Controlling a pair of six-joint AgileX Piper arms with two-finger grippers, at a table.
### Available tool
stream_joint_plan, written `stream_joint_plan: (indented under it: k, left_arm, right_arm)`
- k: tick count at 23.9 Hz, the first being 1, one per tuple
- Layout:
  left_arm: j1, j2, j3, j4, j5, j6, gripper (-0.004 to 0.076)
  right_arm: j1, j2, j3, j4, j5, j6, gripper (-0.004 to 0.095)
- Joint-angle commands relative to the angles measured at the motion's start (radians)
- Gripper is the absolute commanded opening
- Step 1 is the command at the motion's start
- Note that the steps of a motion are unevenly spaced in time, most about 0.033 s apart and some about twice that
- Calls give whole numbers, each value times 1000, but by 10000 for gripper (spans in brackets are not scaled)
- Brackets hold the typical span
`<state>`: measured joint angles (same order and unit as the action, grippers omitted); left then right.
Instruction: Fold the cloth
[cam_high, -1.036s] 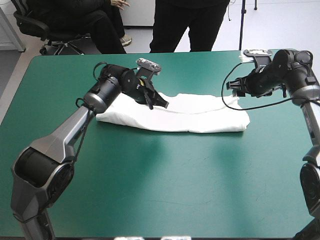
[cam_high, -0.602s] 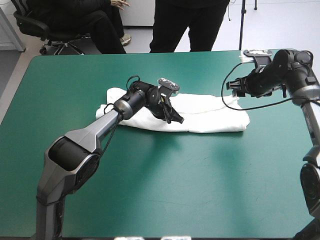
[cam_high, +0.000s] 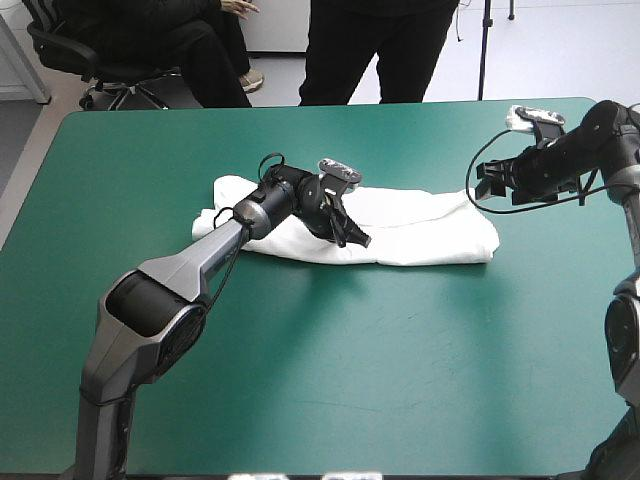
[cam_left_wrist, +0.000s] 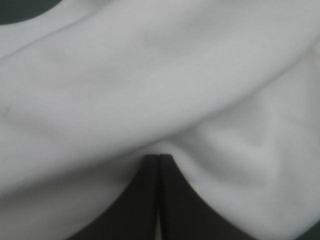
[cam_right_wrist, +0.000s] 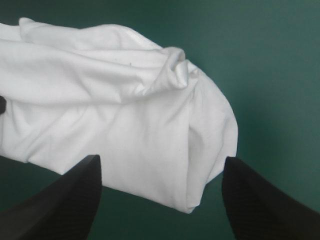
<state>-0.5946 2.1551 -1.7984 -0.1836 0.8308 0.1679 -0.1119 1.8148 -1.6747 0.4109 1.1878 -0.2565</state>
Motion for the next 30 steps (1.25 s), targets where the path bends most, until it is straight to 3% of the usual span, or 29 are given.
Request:
stream_joint_plan:
  k: [1, 7, 13, 19, 20, 26, 30]
  left_arm:
    - [-5, -29, -12, -20, 6, -5, -17]
    - [-5, -29, -12, -20, 37, -5, -17]
    - [-5, -29, -12, -20, 42, -5, -17]
    - [-5, -29, -12, -16, 43, -5, -17]
    - [-5, -29, -12, -16, 43, -5, -17]
    - [-5, -29, -12, -16, 50, -5, -17]
    - [-5, -29, -12, -16, 59, -5, -17]
  right_arm:
    - [-7, 13, -32, 48, 14, -32, 654]
    - [-7, 145, -32, 39, 12, -38, 653]
    - [-5, 206, -32, 101, 17, -47, 650]
    - [-1, 241, -32, 225, 33, -104, 570]
    - [4, 243, -32, 237, 40, -107, 539]
    - [19, 250, -32, 237, 63, -114, 25]
    - [21, 228, -32, 307, 64, -132, -17]
